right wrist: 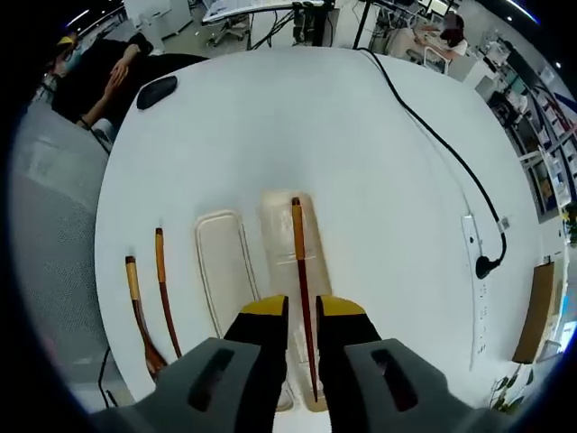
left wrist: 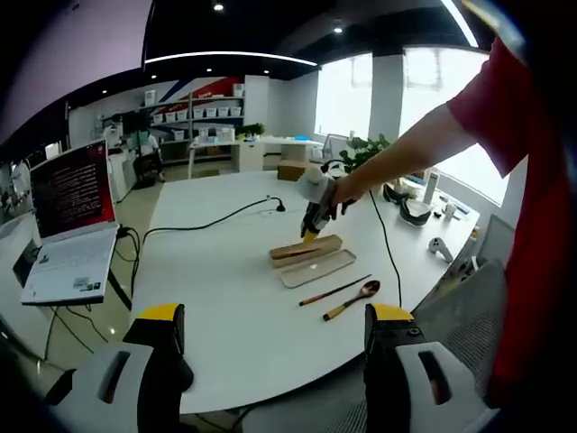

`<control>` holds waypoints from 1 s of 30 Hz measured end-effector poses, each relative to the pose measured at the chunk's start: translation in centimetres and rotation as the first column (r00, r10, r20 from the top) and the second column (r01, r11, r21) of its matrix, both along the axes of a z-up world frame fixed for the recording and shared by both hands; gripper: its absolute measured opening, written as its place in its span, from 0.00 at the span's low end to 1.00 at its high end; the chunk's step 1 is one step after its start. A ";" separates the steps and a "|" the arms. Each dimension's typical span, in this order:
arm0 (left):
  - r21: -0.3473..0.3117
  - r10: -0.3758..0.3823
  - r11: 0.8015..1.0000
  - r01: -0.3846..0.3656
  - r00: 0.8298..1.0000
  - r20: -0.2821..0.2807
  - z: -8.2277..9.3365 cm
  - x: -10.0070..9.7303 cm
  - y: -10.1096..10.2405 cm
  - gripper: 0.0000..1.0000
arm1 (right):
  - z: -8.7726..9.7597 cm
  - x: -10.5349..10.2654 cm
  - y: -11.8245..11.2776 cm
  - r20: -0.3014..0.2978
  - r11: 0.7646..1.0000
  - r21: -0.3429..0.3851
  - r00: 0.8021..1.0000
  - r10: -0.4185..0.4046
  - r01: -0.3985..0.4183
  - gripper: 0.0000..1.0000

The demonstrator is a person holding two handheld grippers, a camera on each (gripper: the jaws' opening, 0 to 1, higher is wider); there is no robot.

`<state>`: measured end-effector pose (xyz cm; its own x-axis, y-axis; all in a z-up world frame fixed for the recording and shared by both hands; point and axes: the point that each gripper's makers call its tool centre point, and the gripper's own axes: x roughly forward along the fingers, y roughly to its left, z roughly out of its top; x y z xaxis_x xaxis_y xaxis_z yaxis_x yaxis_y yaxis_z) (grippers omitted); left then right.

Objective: Arrange the utensils inside the cutlery case until each visible utensil rests in its matching compartment.

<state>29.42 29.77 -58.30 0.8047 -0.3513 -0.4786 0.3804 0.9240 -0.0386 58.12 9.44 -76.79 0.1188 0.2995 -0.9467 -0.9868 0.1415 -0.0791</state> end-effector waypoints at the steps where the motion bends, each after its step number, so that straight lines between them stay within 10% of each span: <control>1: -0.003 0.002 1.000 -0.002 1.000 0.000 0.0 -0.2 0.1 0.84 | 0.2 -0.2 -0.1 0.002 1.000 0.000 1.000 0.001 -0.001 0.09; 30: -0.007 -0.075 0.997 0.075 0.995 0.060 1.1 -1.5 -1.6 0.81 | 2.6 -7.0 -2.2 0.031 1.000 0.025 0.999 0.008 -0.009 0.11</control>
<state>27.95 28.19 -57.25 0.8030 -0.4161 -0.4266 0.4505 0.8925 -0.0225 51.11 7.26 -74.22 0.1456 0.3239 -0.9348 -0.9850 0.1355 -0.1065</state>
